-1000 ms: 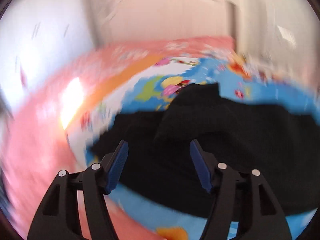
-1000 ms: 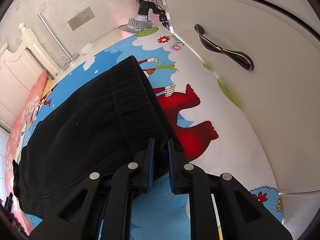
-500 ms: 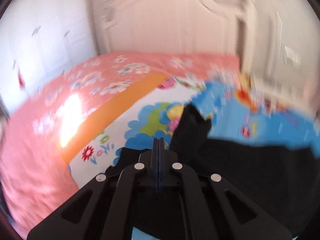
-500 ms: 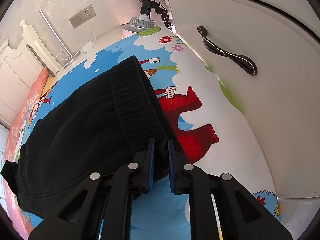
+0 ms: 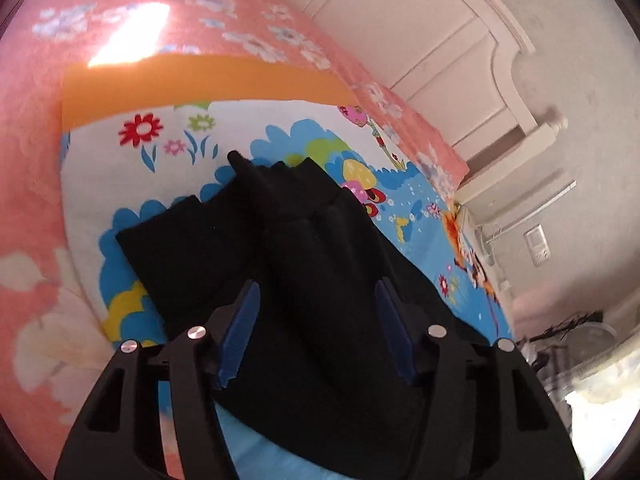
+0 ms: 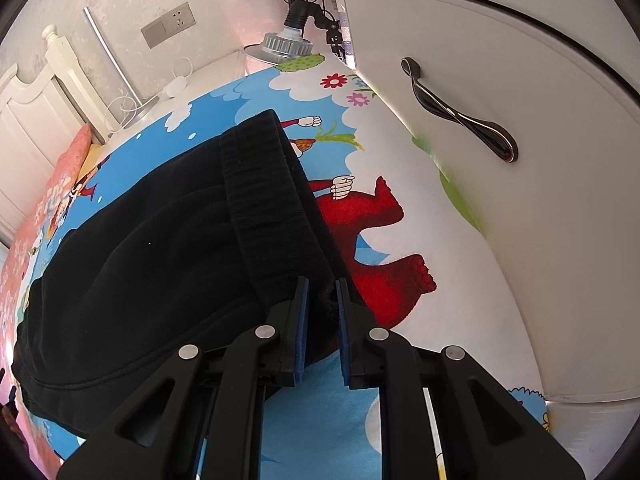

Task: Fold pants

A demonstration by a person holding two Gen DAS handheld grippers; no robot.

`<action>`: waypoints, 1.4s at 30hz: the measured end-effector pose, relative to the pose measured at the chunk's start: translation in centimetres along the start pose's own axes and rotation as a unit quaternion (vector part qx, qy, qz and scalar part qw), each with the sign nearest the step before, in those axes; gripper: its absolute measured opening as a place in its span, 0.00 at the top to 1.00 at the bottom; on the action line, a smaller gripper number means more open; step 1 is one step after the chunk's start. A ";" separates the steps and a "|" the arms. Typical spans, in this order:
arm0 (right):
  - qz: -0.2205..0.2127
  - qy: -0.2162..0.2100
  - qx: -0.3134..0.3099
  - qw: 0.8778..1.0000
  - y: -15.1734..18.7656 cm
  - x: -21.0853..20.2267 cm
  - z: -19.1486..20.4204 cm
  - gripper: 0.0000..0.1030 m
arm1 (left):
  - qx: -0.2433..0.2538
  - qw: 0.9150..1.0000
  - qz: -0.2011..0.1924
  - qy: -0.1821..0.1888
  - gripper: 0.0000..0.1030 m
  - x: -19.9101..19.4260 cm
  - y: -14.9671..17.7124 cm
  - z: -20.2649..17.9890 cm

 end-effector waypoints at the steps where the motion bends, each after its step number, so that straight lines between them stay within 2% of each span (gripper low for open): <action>1: -0.001 0.001 0.000 1.000 0.0 0.0 0.0 0.86 | -0.023 1.000 0.004 -0.012 0.48 1.0 -0.5 1.1; 2: -0.001 0.001 -0.001 1.000 0.0 0.0 0.0 0.86 | -0.033 0.999 0.004 -0.017 0.51 1.5 -0.9 1.6; 5: -0.003 0.005 -0.008 1.000 0.0 0.0 0.1 0.86 | -0.037 0.999 0.021 -0.021 0.52 3.5 -2.1 2.0; 8: -0.004 0.010 -0.012 1.000 -0.1 0.1 0.2 0.86 | -0.023 0.998 0.054 -0.022 0.78 5.5 -2.3 1.6; 9: -0.003 0.010 -0.012 1.000 -0.1 0.1 0.2 0.86 | -0.008 0.998 0.053 -0.026 0.83 5.4 -2.5 1.2; 11: -0.002 0.009 -0.012 1.000 -0.1 0.1 0.2 0.86 | 0.028 0.999 0.031 -0.027 0.85 3.1 -3.1 -0.9; 14: -0.004 0.010 -0.015 1.000 -0.1 0.1 0.2 0.86 | 0.042 0.999 -0.029 -0.018 0.85 -2.8 -3.5 -3.2; 17: -0.003 0.012 -0.022 1.000 -0.2 0.1 0.3 0.86 | 0.009 0.998 -0.056 -0.021 0.85 -6.2 -2.4 -1.6; 19: -0.004 0.017 -0.033 0.999 -0.3 0.1 0.4 0.86 | 0.008 0.997 -0.049 -0.051 0.85 -5.8 -0.9 1.0; 22: -0.008 0.033 -0.041 0.999 -0.6 -0.3 0.2 0.86 | -0.016 0.998 0.001 -0.057 0.82 -2.4 1.1 5.0; 24: -0.027 0.060 -0.042 0.997 -1.0 -1.7 -0.3 0.74 | -0.028 0.998 0.009 -0.057 0.70 -1.6 1.8 6.5; 25: -0.039 0.073 -0.043 0.996 -1.3 -2.7 -0.5 0.69 | -0.030 0.998 0.004 -0.050 0.67 -2.0 1.8 6.5; 26: -0.049 0.078 -0.044 0.995 -1.4 -3.6 -0.5 0.67 | -0.033 0.999 -0.001 -0.032 0.60 -2.4 1.8 6.1; 27: -0.060 0.074 -0.050 0.994 -1.4 -4.7 0.1 0.64 | -0.030 0.999 -0.001 -0.023 0.56 -2.6 1.7 5.8; 28: -0.067 0.064 -0.061 0.994 -1.2 -5.6 1.1 0.62 | -0.025 0.999 -0.001 -0.021 0.56 -2.8 1.6 5.5; 30: -0.073 0.015 -0.096 0.993 -0.1 -7.0 4.8 0.49 | -0.027 0.999 0.001 -0.018 0.56 -2.8 1.5 5.4; 32: -0.060 -0.073 -0.132 0.987 2.1 -8.1 9.8 0.31 | -0.035 0.999 0.005 -0.013 0.57 -2.2 1.4 5.2; 33: -0.037 -0.137 -0.145 0.979 4.0 -8.4 13.1 0.29 | -0.034 0.999 0.009 -0.018 0.62 -1.7 1.6 5.3; 34: -0.006 -0.192 -0.153 0.969 6.0 -8.4 16.2 0.29 | -0.034 0.999 0.009 -0.032 0.69 -1.5 1.7 5.6; 35: 0.026 -0.228 -0.154 0.961 7.9 -7.9 18.7 0.29 | -0.032 0.999 0.005 -0.041 0.79 -1.6 1.9 6.1; 37: 0.086 -0.250 -0.151 0.953 10.8 -6.1 21.7 0.37 | -0.047 0.998 -0.005 -0.033 0.81 -1.8 1.6 6.6; 38: 0.106 -0.256 -0.149 0.949 11.8 -5.5 22.6 0.45 | -0.059 0.998 -0.007 -0.030 0.82 -2.0 1.6 6.8; 40: 0.145 -0.272 -0.139 0.941 13.9 -4.2 24.3 0.47 | -0.064 0.998 -0.010 -0.028 0.83 -2.3 1.5 7.0; 42: 0.161 -0.275 -0.116 0.941 14.5 -3.5 24.4 0.47 | -0.057 0.998 -0.019 -0.032 0.83 -2.8 1.3 6.7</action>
Point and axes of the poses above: each gripper's, at about its wrist camera, not at the fingertips, and x roughly the way its jaws point, z to its left, y to its underside, the point moved 10 cm from there along x, roughly the way its jaws point, and after that the axes turned 2 degrees about -z, right-handed, at the moved point
